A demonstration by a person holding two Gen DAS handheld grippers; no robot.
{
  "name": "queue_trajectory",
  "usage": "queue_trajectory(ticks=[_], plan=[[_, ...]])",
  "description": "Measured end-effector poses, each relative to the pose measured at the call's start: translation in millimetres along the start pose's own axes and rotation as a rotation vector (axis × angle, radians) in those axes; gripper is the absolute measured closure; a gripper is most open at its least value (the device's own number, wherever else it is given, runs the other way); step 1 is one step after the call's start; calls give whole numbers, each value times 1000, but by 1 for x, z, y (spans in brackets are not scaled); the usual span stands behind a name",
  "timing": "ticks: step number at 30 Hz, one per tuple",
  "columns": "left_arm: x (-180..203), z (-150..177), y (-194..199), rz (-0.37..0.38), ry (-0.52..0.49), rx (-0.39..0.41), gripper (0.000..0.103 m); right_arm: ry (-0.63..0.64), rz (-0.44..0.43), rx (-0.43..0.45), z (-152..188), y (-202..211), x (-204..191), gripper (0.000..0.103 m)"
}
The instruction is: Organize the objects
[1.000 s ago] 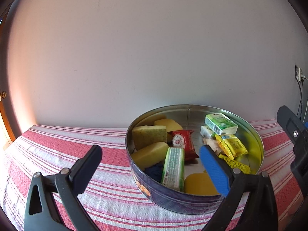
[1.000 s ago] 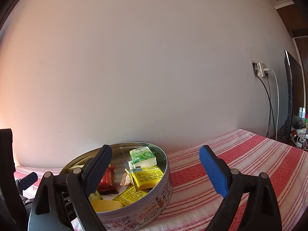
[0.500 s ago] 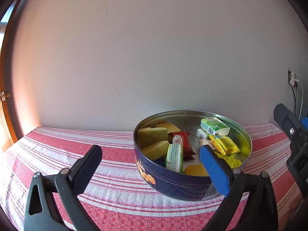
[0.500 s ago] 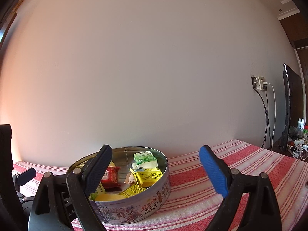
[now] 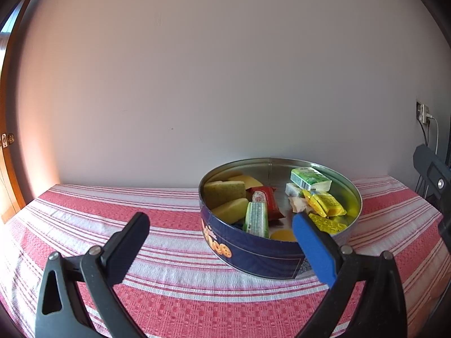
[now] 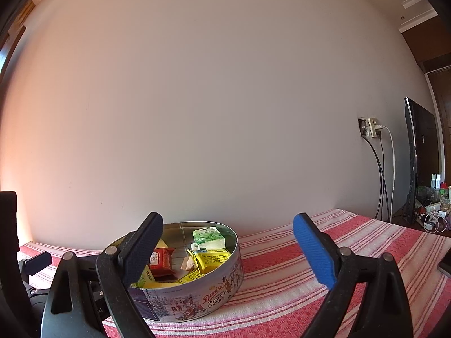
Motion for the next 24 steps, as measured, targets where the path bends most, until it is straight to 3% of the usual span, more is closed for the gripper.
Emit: queue_trajectory(ticks=[24], plan=[[2,0,3,-2,-26,-2,0,11,-18,7,-1,7,-3,4]])
Point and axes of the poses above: each gripper's, at about its wrist camera, not at the fingertips, and y roughly against the way its jaws point, x to its right, z to its underside, the point moved 3 cm from there along -y, roughly the way its jaws point, and after that the axes turned 12 degrees about -y, right-handed, at the moved point
